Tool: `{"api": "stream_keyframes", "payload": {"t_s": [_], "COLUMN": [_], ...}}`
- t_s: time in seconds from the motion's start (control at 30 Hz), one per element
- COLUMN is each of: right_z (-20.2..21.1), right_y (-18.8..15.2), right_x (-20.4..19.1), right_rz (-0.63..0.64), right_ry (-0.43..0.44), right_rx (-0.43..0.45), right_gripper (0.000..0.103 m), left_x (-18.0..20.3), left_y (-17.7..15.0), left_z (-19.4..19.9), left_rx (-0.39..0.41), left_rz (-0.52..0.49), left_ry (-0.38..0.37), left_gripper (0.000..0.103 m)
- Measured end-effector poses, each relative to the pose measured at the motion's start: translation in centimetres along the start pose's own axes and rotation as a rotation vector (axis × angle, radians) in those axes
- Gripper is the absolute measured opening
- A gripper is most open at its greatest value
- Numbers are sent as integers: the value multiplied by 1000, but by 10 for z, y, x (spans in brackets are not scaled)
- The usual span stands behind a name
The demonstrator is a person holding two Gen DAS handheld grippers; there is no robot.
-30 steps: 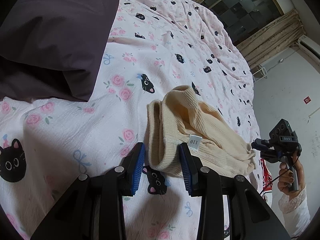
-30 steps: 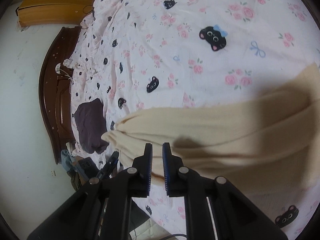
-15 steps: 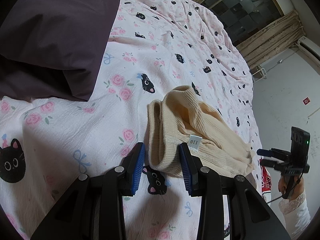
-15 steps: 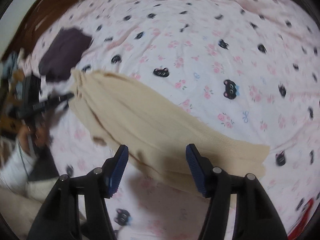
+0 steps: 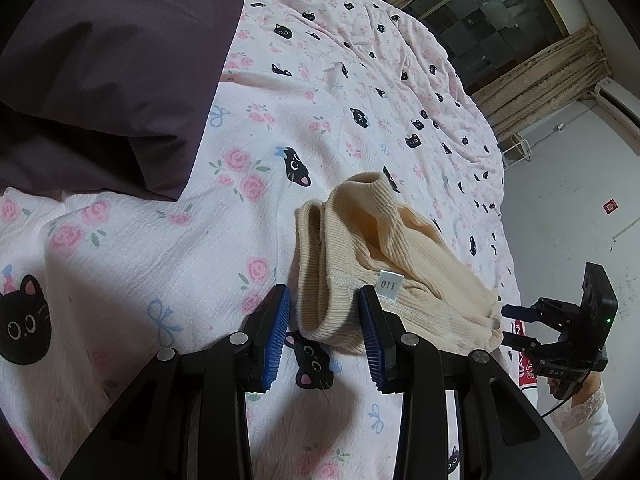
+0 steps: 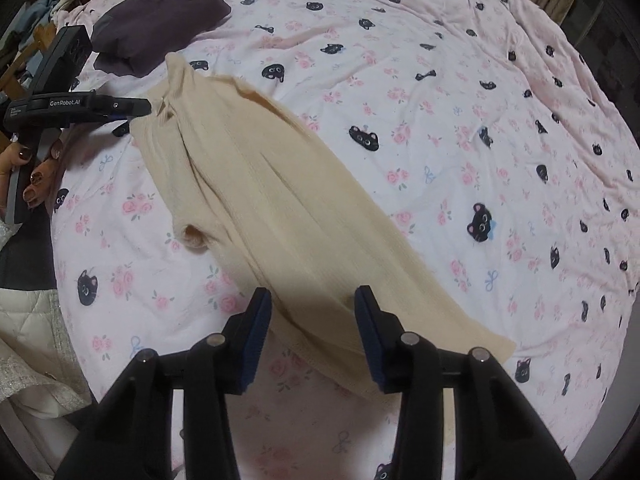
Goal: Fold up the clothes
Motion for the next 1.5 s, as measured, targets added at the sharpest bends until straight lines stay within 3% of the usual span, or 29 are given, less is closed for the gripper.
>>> {"api": "stream_keyframes", "payload": {"t_s": [0.17,0.53,0.6,0.67,1.0,1.17,1.5], "right_z": [-4,-9,-11,-13,-16,-17,-14], "right_y": [3,5,7,9,10,12,18], "right_x": [0,-26,-26,-24,-31,-32,-23], "right_rz": [41,123,129,131,199,217,213], "right_ry": [-34,-24,-38,-50,-58,-69,-59], "right_rx": [-2,6,6,4,1,2,-1], "right_gripper": [44,43,38,27,27,15,14], "left_x": [0,0,-1,-1,-2,-2,-3], "left_y": [0,0,0,0,1,1,1], "left_z": [0,0,0,0,1,2,2], "left_rx": [0,1,1,1,0,0,-1], "left_rz": [4,11,12,14,22,25,25], "left_ry": [-4,-10,-11,-13,-20,-24,-24], "left_gripper": [31,31,31,31,31,31,31]}}
Point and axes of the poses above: each gripper's, at about its wrist camera, not at the fingertips, and z roughly against the way its jaws point, x to its right, y to its top, the point moved 6 cm from there along -z, roughly the way its jaws point, and after that the axes turned 14 degrees about -y, right-handed, at the moved point
